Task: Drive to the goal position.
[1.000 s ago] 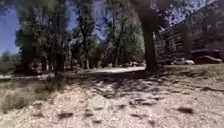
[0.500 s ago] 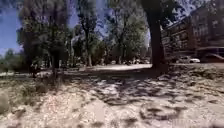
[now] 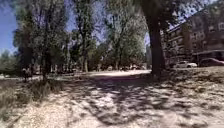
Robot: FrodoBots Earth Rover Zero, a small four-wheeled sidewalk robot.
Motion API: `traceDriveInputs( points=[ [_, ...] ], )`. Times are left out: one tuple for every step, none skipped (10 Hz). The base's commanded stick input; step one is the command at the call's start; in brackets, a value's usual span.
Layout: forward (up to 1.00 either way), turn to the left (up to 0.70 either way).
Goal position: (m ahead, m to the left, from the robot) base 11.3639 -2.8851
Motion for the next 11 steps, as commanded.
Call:
traceDriveInputs(
  points=[
    [0.85,0.30],
    [0.85,0.33],
    [0.85,0.00],
    [0.85,0.00],
    [0.85,0.00],
    [0.85,0.00],
    [0.85,0.00],
    [0.85,0.00],
    [0.85,0.00],
    [0.85,0.00],
    [0.85,0.00]
  ],
)
